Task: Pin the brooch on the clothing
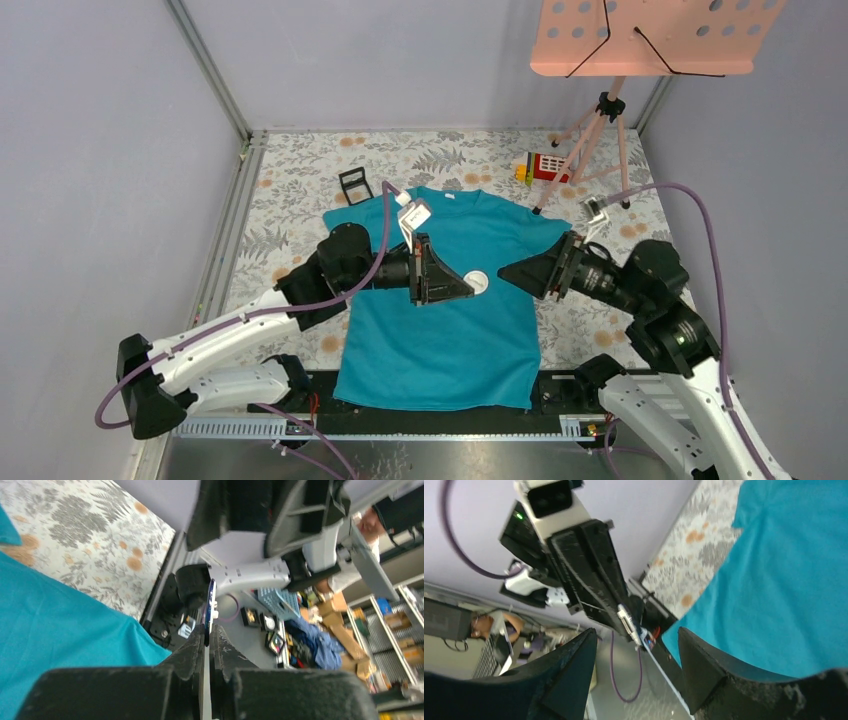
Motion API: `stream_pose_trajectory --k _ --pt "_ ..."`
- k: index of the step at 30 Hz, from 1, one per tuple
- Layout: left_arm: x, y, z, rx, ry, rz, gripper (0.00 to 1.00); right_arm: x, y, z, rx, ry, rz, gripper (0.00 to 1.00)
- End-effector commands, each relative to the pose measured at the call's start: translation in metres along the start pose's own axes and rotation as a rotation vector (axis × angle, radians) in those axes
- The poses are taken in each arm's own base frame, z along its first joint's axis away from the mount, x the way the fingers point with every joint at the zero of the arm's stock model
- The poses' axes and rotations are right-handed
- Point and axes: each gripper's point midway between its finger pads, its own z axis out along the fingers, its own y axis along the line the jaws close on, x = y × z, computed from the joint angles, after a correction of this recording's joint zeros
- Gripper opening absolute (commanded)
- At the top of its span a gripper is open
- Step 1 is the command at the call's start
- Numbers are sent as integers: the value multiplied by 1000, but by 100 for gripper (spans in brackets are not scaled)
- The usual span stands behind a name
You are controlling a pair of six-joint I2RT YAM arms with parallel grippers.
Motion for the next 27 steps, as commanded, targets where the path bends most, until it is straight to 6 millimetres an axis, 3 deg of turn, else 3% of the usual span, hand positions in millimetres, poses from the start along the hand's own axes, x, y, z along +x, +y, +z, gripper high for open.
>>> stream_pose_trajectory --k 1,7,12,19,27 --pt "14 -32 -12 157 119 87 0 21 10 -2 -56 176 -44 67" --pt "13 -48 -8 267 129 24 0 27 20 -2 -127 225 -31 67" --pt "11 -48 -6 259 125 12 0 31 25 2 -200 229 32 54" --pt "5 -48 0 229 131 -42 0 34 33 5 -258 263 78 49" --pt "6 -47 1 232 138 -56 0 38 29 8 -255 280 87 33"
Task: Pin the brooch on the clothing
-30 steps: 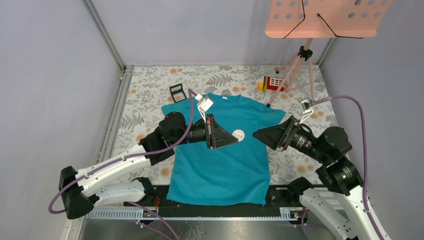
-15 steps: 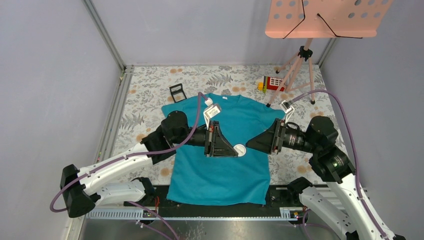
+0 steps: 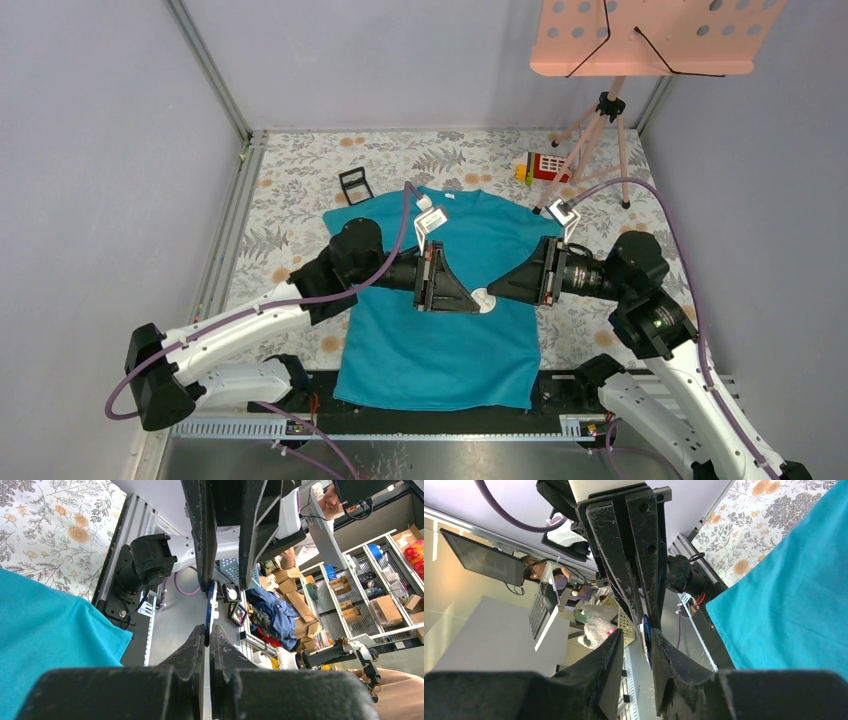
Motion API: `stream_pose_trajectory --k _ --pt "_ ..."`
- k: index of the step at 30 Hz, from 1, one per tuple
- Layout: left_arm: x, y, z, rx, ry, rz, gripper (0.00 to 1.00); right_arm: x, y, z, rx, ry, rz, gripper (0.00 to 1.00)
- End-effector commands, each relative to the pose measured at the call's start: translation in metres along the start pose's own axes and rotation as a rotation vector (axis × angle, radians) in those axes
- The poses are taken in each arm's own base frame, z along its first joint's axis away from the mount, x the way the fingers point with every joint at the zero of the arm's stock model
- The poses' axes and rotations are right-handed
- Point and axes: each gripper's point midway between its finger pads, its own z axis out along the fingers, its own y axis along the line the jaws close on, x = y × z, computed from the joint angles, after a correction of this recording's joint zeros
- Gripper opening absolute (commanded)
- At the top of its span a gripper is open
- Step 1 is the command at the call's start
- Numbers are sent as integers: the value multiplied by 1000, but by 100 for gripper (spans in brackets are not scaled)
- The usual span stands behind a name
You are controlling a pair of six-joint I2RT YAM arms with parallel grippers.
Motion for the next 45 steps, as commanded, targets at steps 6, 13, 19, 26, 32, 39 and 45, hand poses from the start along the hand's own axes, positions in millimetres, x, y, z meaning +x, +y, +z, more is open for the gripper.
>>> stream_pose_trajectory --k 6,13,19,26,32,39,45 --pt "-21 -27 1 86 -47 45 0 4 5 2 -43 27 -22 30" --pt "-26 -32 4 121 -59 43 0 7 0 3 -38 28 -16 14" --pt "-25 -31 3 117 -65 54 20 -1 0 3 -29 -27 -45 0" --pt "-28 -28 -2 107 -136 71 67 -19 18 2 -90 -126 -92 0" --pt "-30 -27 -5 102 -174 65 51 -20 26 0 -115 -127 -105 0" --pt "-38 -29 -4 115 -215 55 41 -15 29 -1 -132 -106 -99 0" --pt "-38 -27 -2 127 -219 36 38 -12 29 -2 -136 -89 -99 0"
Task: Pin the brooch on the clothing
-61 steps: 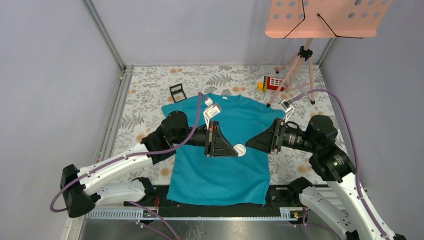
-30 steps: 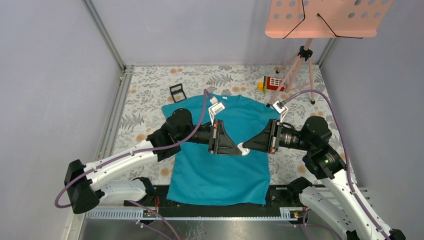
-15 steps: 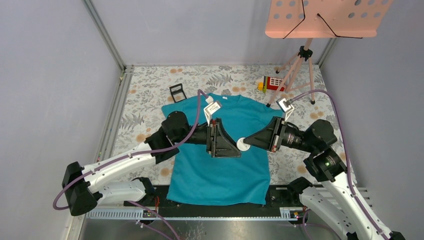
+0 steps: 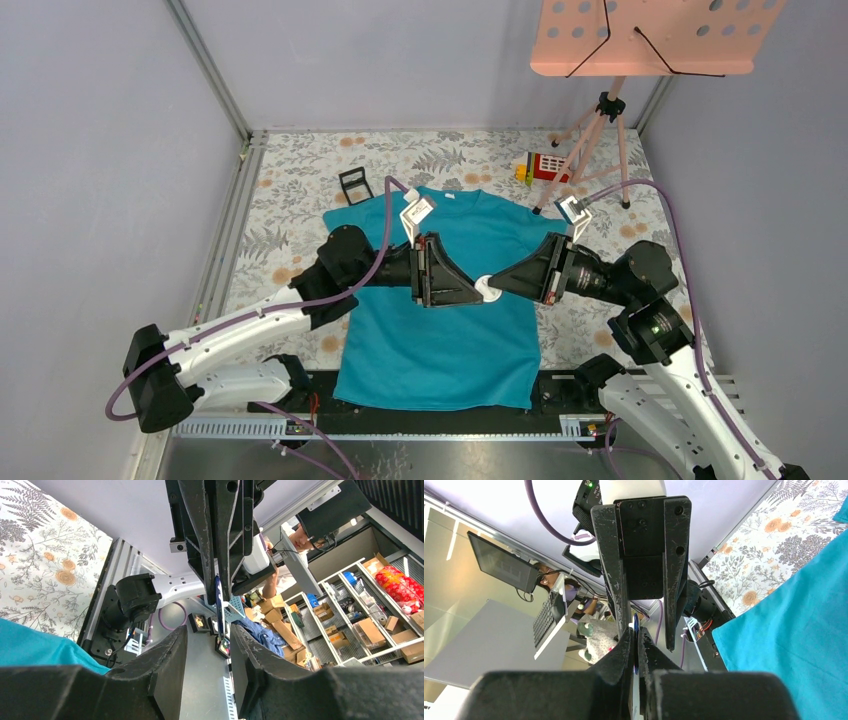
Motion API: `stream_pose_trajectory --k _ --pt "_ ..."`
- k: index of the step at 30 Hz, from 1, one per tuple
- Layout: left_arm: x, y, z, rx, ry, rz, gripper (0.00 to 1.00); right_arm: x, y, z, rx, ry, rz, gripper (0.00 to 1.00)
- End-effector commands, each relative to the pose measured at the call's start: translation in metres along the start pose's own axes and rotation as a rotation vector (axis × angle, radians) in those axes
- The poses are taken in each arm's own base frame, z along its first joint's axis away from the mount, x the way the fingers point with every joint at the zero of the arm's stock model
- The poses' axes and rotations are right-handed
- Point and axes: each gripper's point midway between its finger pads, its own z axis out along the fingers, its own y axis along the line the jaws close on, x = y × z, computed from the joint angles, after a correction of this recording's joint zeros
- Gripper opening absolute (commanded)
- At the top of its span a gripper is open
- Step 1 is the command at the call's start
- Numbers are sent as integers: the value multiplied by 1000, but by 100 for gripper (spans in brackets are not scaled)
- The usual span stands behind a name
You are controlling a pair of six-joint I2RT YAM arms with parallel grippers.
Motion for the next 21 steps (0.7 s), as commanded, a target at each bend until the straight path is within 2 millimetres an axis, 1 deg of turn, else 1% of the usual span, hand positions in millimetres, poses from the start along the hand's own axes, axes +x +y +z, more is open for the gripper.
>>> stream_pose_trajectory --k 1,4,7,9,11,12,14,21 --pt "-13 -13 0 58 -67 31 38 2 14 -2 -54 18 -31 0" --pt "-13 -12 0 54 -68 25 36 3 13 -2 -54 20 -31 0" --pt "-12 -8 2 38 -64 13 28 3 15 -2 -63 24 -32 0" --pt "-11 -5 3 35 -59 6 26 3 15 -2 -63 22 -33 0" --pt "-11 -5 3 36 -58 6 27 4 14 -2 -63 29 -29 0" --pt "-11 -6 3 39 -58 6 30 5 13 -2 -62 31 -29 0" --pt "-11 -6 3 43 -55 7 32 6 11 -1 -60 36 -23 0" --pt "-11 -5 4 39 -58 4 31 6 12 -1 -67 37 -23 0"
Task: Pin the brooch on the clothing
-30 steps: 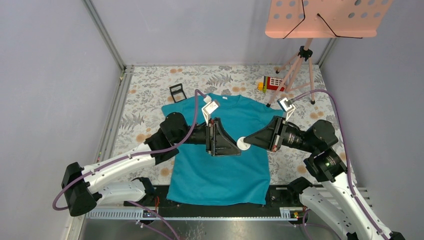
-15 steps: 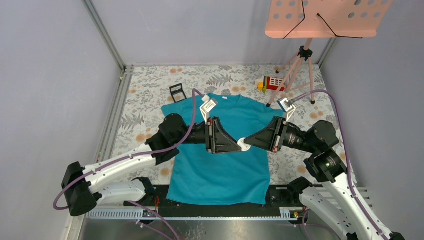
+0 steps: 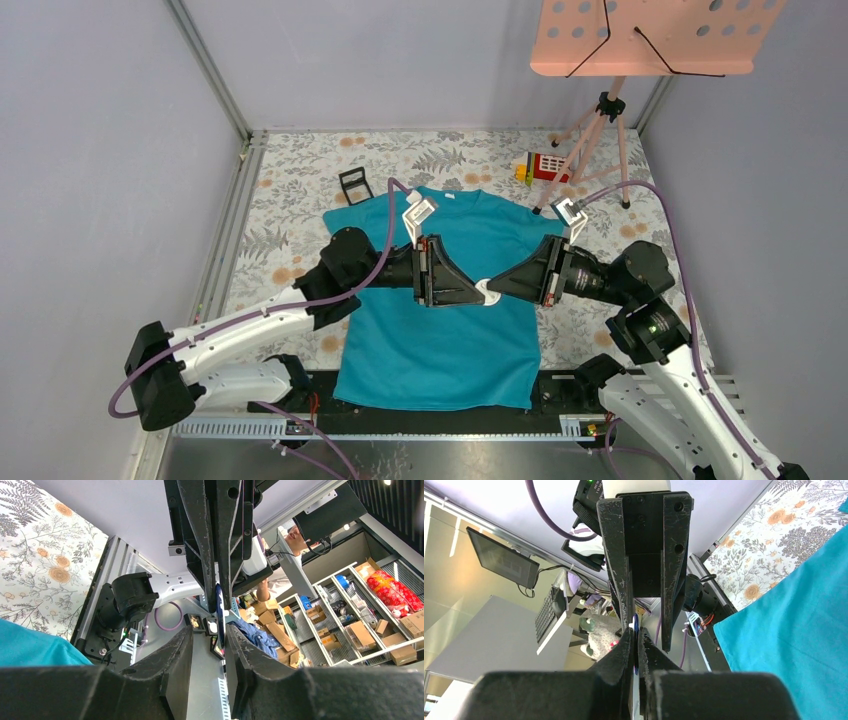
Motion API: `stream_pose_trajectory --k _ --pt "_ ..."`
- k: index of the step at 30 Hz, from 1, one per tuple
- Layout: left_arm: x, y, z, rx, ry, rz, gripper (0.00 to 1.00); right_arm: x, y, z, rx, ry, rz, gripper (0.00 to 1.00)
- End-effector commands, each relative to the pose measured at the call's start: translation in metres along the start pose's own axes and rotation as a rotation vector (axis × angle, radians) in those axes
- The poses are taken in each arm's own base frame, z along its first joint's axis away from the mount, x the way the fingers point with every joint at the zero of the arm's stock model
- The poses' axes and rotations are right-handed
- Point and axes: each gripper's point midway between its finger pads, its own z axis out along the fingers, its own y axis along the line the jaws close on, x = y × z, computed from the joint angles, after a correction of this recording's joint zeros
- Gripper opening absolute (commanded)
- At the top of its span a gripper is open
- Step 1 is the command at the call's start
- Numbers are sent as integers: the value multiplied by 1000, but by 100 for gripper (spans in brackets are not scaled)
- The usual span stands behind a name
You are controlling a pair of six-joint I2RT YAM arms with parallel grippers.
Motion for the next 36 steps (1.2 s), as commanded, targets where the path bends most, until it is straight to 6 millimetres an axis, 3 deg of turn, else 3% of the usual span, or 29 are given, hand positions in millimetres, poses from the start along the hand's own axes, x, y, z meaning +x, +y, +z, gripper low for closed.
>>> stream_pose_trajectory --k 1,4,8,10,16,21,30,36 --pt "-11 -9 1 34 -47 39 31 -1 15 0 -59 12 -37 0" --pt "-11 -9 2 37 -44 39 24 0 14 0 -55 12 -35 0" --pt "-10 -8 2 38 -40 44 0 -1 14 -1 -49 1 -37 0" --pt "-8 -7 1 35 -38 47 0 -2 14 -2 -40 -9 -40 0" --pt "-4 1 -5 -27 -11 114 0 -6 12 -7 9 -51 -55 38" --pt "-10 11 -17 -96 48 170 0 1 -16 -16 165 -54 -80 65" --pt "-42 22 -22 -70 121 302 0 -21 -10 -9 102 -158 -145 74" --pt "-40 35 -28 -18 126 306 0 -34 -21 3 85 -204 -157 76"
